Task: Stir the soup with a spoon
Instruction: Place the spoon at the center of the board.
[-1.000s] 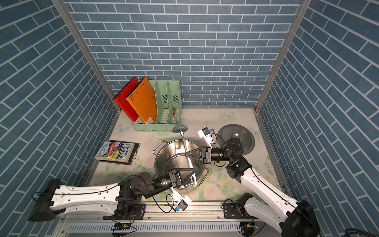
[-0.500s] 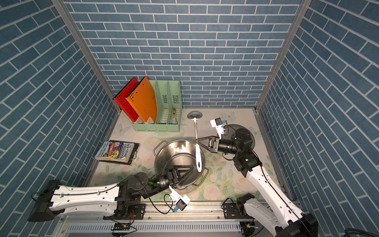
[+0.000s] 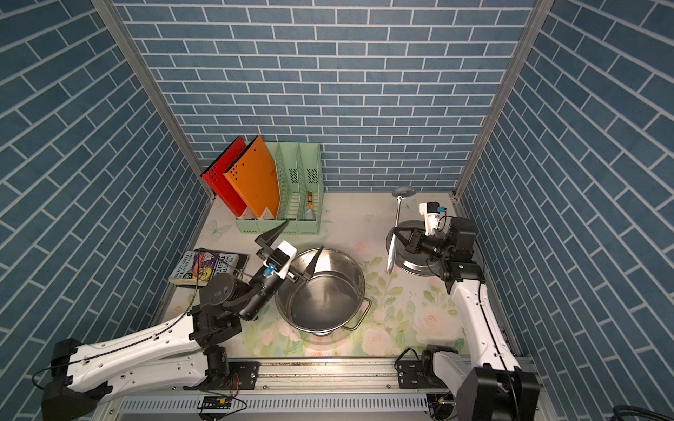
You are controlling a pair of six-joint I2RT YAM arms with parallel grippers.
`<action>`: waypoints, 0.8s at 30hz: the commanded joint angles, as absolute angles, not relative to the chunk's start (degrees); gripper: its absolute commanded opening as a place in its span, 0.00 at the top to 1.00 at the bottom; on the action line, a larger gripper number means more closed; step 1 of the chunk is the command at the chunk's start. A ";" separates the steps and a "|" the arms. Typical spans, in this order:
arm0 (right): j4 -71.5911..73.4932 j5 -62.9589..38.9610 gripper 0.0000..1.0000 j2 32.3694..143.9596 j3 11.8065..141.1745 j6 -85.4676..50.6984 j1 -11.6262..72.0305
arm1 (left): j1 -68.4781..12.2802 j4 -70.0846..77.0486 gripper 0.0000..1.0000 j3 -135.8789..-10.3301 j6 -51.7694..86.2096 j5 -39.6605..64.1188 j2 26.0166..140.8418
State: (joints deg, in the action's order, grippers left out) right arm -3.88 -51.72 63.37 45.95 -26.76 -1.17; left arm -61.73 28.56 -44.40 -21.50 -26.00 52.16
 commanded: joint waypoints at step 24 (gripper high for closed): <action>11.67 -52.41 1.00 98.84 37.44 -14.01 10.15 | -44.14 11.54 0.00 -37.36 13.27 -31.37 44.05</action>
State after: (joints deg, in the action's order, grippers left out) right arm 9.43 -51.66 98.00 37.95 -17.30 10.02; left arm -44.82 12.58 -38.02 12.62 -30.52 44.77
